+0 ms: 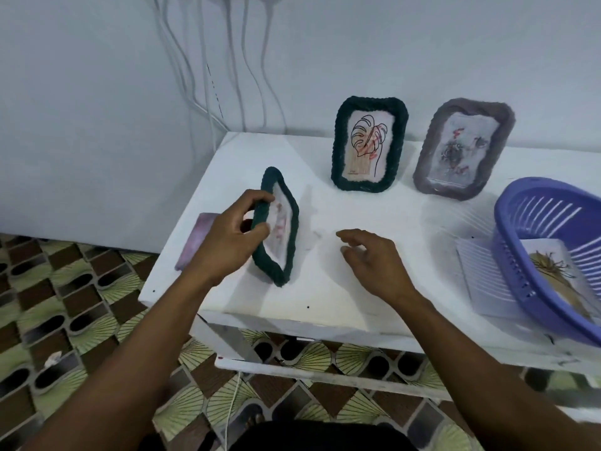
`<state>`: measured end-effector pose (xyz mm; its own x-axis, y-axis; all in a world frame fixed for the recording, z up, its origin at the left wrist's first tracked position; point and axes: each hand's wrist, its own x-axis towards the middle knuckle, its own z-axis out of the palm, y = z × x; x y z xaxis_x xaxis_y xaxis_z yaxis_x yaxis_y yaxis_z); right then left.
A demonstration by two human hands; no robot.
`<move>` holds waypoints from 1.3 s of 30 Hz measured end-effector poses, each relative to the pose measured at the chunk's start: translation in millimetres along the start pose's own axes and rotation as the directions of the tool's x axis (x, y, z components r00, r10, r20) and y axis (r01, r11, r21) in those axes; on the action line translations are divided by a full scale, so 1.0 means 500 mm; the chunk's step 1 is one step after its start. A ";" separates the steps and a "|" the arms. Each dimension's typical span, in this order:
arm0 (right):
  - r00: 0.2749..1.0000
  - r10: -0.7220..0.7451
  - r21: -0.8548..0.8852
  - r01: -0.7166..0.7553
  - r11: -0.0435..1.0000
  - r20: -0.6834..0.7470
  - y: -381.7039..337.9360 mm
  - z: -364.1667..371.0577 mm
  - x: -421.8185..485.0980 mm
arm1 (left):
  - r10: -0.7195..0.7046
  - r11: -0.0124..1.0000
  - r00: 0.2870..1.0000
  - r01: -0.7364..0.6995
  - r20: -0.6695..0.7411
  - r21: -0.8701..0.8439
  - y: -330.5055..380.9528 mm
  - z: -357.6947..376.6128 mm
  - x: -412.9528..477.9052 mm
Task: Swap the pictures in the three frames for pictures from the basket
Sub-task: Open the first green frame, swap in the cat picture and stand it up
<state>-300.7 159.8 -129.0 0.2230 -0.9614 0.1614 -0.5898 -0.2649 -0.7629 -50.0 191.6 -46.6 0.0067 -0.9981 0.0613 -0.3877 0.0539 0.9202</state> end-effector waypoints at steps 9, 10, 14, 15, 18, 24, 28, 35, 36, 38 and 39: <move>0.990 0.015 -0.337 -0.062 0.939 -0.140 0.021 0.000 -0.021 | -0.031 0.995 0.999 0.032 0.022 -0.090 -0.077 0.134 -0.012; 0.988 0.018 -0.362 -0.074 0.929 -0.155 0.029 -0.003 -0.027 | 0.013 0.999 1.000 -0.013 0.007 0.051 -0.084 0.140 -0.011; 0.985 0.035 -0.389 -0.101 0.916 -0.171 0.048 -0.010 -0.038 | 0.111 0.882 0.992 -0.124 0.056 0.455 -0.112 0.123 -0.015; 0.985 0.028 -0.407 -0.095 0.908 -0.167 0.049 -0.007 -0.039 | 0.116 0.845 0.989 -0.147 0.092 0.513 -0.117 0.113 -0.017; 0.985 0.011 -0.445 -0.089 0.891 -0.175 0.046 0.000 -0.039 | 0.087 0.777 0.982 -0.173 0.169 0.605 -0.129 0.068 -0.013; 0.984 0.014 -0.464 -0.095 0.881 -0.176 0.051 0.004 -0.038 | 0.176 0.621 0.984 -0.129 0.023 0.773 -0.215 -0.093 0.035; 0.981 0.011 -0.453 -0.098 0.886 -0.192 0.052 0.007 -0.037 | 0.147 0.654 0.987 -0.145 0.064 0.743 -0.256 -0.109 0.044; 0.981 0.009 -0.449 -0.098 0.888 -0.196 0.050 0.006 -0.037 | 0.334 0.843 0.942 -0.317 0.040 0.435 -0.173 0.008 0.044; 0.981 0.007 -0.451 -0.097 0.887 -0.196 0.051 0.006 -0.036 | 0.350 0.833 0.934 -0.346 0.074 0.432 -0.160 0.032 0.052; 0.981 0.005 -0.455 -0.093 0.886 -0.192 0.052 0.005 -0.037 | 0.355 0.781 0.913 -0.407 0.199 0.473 -0.154 0.072 0.073; 0.982 0.006 -0.458 -0.094 0.884 -0.190 0.053 0.005 -0.037 | 0.336 0.742 0.901 -0.432 0.274 0.513 -0.157 0.088 0.084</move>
<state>-318.4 170.7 -153.8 0.0678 -0.9595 0.2735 -0.8976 -0.1784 -0.4032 -59.5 144.3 -133.3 -0.3764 -0.8896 0.2589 -0.7631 0.4561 0.4579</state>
